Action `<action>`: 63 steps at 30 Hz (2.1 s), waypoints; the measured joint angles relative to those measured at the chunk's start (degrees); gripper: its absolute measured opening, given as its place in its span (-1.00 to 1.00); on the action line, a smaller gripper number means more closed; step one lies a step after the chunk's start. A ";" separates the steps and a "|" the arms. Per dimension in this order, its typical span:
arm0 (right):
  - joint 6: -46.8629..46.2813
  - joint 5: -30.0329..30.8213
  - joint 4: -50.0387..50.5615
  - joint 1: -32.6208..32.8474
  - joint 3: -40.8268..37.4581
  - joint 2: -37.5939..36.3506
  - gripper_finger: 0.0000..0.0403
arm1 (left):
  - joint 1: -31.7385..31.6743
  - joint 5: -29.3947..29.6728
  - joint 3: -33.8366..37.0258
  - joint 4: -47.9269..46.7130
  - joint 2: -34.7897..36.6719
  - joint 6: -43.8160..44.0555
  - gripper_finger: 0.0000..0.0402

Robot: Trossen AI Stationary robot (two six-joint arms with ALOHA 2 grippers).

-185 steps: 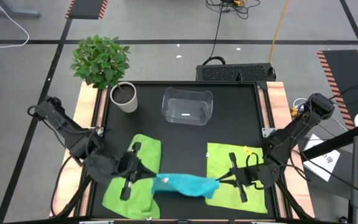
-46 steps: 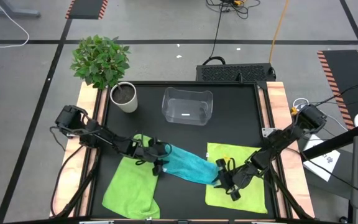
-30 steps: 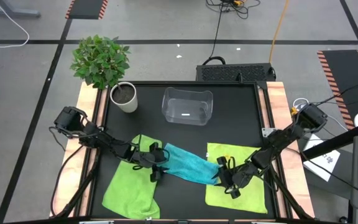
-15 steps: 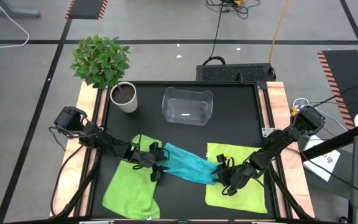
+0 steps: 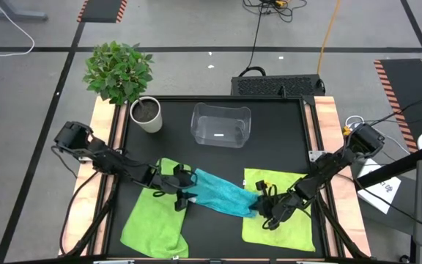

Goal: Fold microfiber towels
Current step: Fold the blue microfiber cloth

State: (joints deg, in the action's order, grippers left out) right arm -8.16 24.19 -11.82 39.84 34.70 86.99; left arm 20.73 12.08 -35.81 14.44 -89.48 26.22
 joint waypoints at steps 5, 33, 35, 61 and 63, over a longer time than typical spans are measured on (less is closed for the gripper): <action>1.47 0.01 0.20 1.30 0.00 -3.81 -1.00 | 0.00 0.01 -0.02 -0.37 0.78 -0.24 0.06; -4.40 -9.87 -6.33 1.86 -0.04 -5.24 -0.87 | 0.09 -0.74 -0.02 -0.61 0.70 -2.35 0.06; -5.95 -5.23 -8.62 2.27 -1.79 -5.24 -0.84 | 0.09 -0.74 -0.02 -0.53 0.70 -2.38 0.06; 10.79 6.11 -28.45 8.77 -16.58 -5.26 -0.84 | 0.09 -1.62 0.00 -0.39 0.68 -2.81 0.06; 10.73 6.17 -24.20 9.06 -14.58 -5.21 -0.82 | 0.09 -1.62 0.00 -0.39 0.68 -3.23 0.06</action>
State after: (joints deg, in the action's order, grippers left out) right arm 2.57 30.37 -36.03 48.90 20.12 81.78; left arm 20.82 10.46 -35.81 14.04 -88.79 22.98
